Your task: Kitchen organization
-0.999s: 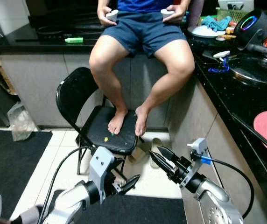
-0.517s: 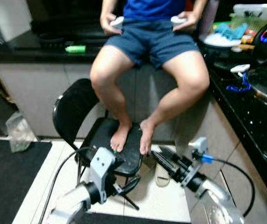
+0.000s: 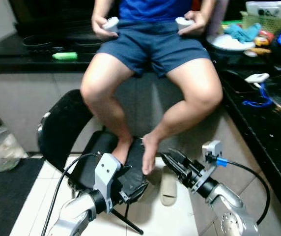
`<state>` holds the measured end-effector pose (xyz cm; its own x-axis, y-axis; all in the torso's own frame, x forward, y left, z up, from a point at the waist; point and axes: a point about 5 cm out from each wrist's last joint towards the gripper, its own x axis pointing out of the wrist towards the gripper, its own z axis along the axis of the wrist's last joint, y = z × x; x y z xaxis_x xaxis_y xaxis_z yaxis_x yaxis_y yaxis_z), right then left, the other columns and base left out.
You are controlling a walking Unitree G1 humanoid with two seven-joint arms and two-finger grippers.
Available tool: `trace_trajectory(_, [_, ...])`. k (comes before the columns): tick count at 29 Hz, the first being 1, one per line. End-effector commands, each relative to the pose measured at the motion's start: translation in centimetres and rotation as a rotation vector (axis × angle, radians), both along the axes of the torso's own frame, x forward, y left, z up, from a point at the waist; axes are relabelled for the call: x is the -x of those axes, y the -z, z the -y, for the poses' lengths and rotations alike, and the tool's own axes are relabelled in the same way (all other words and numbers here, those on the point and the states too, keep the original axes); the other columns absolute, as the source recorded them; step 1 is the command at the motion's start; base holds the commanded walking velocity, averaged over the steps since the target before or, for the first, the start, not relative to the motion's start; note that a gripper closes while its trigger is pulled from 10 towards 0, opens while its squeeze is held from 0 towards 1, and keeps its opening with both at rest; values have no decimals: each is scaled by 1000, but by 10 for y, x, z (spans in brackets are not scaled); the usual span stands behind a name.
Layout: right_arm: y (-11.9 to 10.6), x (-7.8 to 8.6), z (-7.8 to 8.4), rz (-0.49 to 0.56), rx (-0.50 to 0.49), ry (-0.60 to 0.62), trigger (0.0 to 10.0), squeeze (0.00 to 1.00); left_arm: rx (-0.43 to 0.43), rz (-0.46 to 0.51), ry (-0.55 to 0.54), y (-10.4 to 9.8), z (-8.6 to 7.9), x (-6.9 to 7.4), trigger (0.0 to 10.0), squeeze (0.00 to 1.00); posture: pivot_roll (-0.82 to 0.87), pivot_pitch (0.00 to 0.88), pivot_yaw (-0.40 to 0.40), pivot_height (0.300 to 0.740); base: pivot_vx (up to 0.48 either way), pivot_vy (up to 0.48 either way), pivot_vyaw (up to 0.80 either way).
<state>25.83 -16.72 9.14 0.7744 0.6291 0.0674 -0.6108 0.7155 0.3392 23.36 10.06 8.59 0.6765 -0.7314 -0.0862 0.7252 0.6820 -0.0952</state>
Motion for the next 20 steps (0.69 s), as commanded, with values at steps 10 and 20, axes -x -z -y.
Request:
trace_trajectory(10, [-5, 4, -3, 9, -66, -58, 10000, 0, -4, -7, 10, 2, 1, 0, 10000, 0, -8, 0, 26, 740, 0, 0, -800])
trace_trajectory(20, [-97, 70, -20, 334, -649, -750, 10000, 0, 2, -10, 11, 3, 0, 2, 10000, 0, 10, 0, 21, 740, 0, 0, -800])
